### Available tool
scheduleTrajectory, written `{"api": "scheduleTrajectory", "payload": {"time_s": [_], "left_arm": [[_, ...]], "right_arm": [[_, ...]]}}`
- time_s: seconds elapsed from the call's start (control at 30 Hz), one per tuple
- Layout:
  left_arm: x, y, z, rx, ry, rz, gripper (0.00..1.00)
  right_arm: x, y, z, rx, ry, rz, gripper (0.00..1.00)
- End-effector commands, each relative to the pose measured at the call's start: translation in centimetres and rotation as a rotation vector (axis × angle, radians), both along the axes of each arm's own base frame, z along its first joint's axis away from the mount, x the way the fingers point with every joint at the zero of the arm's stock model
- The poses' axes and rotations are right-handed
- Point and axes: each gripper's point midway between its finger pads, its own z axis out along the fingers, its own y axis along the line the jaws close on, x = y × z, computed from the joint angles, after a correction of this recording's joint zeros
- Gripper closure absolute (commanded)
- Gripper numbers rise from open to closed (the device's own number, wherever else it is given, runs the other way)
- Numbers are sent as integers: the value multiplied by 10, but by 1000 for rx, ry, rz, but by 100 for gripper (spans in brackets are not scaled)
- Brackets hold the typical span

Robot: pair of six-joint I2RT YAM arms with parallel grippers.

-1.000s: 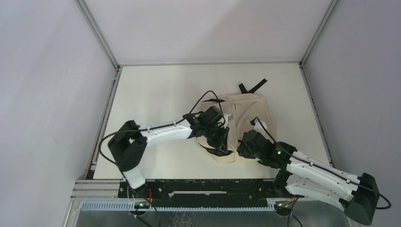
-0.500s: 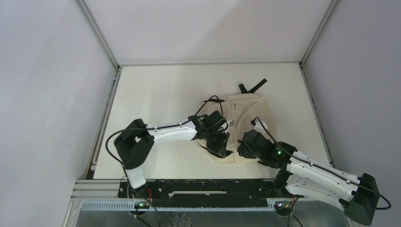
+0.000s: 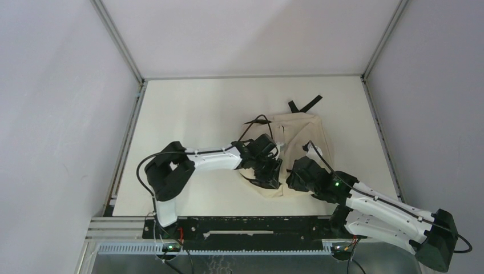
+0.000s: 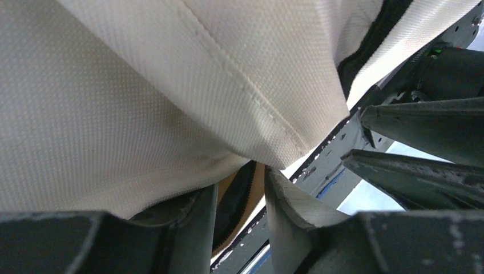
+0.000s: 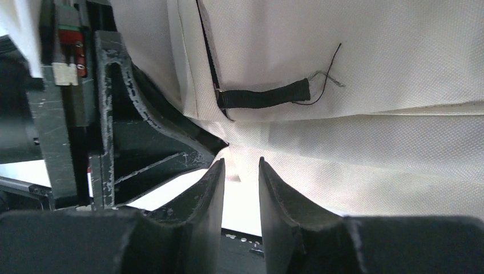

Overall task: Pack the student bag
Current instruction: Adjust the student bag at the center of the board.

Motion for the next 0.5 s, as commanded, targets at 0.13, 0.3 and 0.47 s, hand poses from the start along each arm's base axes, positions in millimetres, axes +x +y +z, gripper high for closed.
{"api": "scheduleTrajectory", "payload": {"time_s": [0.13, 0.3, 0.47], "left_arm": [[7, -24, 16, -86, -14, -23, 75], [11, -17, 32, -85, -70, -6, 100], [9, -9, 46, -102, -93, 0, 100]], "right_arm": [[3, 5, 0, 22, -2, -12, 64], [3, 6, -1, 18, 0, -13, 64], [3, 5, -1, 13, 0, -15, 64]]}}
